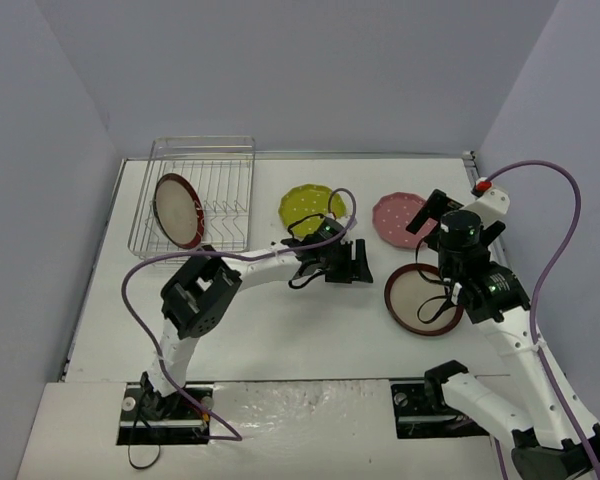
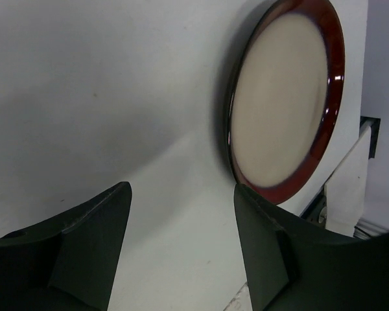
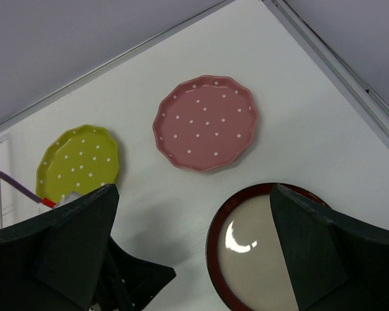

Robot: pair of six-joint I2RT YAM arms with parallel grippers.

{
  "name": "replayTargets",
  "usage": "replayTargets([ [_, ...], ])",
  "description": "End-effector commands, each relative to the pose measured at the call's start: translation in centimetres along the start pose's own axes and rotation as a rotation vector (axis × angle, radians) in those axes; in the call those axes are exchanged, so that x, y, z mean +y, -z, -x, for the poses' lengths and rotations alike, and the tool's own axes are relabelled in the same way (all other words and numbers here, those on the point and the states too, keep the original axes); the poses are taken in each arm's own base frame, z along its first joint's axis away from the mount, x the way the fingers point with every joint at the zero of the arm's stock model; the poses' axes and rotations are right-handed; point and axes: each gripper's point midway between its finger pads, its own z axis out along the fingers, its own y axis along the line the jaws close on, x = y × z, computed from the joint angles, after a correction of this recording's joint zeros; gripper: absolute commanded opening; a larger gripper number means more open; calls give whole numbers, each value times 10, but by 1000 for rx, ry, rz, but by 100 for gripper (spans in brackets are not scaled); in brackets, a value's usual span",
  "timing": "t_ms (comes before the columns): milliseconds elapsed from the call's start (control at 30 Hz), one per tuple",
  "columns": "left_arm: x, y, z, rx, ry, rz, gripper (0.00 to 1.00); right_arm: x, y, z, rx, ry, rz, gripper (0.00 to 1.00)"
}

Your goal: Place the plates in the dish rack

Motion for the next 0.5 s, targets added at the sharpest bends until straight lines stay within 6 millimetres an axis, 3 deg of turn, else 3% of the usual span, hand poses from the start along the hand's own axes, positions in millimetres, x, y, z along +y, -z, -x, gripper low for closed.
replayTargets([
  [0,-90,5,27,-76,15,-325,61,-1,6,25,-77,-52,-8,100],
  [467,-105,-27,2,-4,80,-441,62,-2,9,26,-81,-57,3,100],
])
